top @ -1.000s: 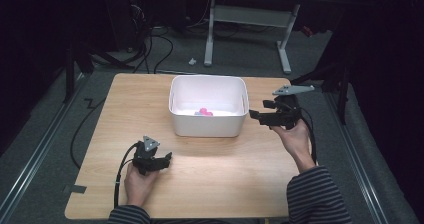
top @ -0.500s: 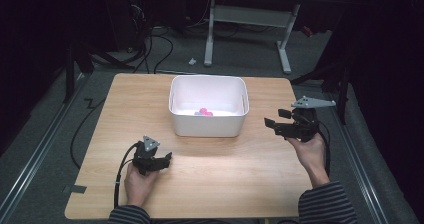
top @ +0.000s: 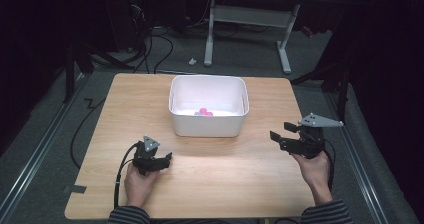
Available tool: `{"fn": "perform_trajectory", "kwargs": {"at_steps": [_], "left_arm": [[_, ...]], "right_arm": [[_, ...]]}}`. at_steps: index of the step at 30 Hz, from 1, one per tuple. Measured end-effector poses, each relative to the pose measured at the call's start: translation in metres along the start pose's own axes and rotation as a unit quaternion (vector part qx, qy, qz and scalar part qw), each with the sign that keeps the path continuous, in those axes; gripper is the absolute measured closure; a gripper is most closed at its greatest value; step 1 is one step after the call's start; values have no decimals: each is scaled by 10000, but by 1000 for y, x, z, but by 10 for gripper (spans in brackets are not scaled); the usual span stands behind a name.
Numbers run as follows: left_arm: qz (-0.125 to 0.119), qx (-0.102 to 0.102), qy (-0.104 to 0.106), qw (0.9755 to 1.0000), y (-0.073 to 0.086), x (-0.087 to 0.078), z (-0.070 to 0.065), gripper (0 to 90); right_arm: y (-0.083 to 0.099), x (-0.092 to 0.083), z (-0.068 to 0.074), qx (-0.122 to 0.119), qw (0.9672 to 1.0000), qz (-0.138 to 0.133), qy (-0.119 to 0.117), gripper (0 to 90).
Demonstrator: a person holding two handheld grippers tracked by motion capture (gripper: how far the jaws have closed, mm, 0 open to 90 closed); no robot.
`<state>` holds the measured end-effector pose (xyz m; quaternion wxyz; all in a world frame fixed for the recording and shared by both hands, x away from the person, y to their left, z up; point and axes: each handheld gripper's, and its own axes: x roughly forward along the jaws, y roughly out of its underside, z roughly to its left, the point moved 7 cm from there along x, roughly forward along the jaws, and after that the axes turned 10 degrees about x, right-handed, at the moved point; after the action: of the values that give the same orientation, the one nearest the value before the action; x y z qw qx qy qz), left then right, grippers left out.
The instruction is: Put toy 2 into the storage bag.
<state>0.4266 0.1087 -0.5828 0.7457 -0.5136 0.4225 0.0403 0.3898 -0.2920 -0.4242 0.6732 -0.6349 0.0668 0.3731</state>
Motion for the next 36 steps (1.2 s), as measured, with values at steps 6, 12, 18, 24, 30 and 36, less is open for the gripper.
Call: {"fn": "perform_trajectory", "kwargs": {"at_steps": [6,12,18,24,30,36], "left_arm": [[1,4,5,10000,0,0,0,265],[0,20,17,10000,0,0,-1,263],[-3,16,21,10000,0,0,-1,266],[-2,18,20,10000,0,0,-1,265],[0,19,18,10000,0,0,-1,265],[1,19,16,10000,0,0,-1,265]], "right_arm": [[20,5,-5,198,9998,38,-4,345],[35,10,-10,325,9995,-2,19,348],[49,25,-10,415,9991,54,-17,350],[60,32,-11,509,9987,102,7,352],[71,38,-14,579,9982,180,21,353],[79,47,-16,576,9981,217,53,349]]}}
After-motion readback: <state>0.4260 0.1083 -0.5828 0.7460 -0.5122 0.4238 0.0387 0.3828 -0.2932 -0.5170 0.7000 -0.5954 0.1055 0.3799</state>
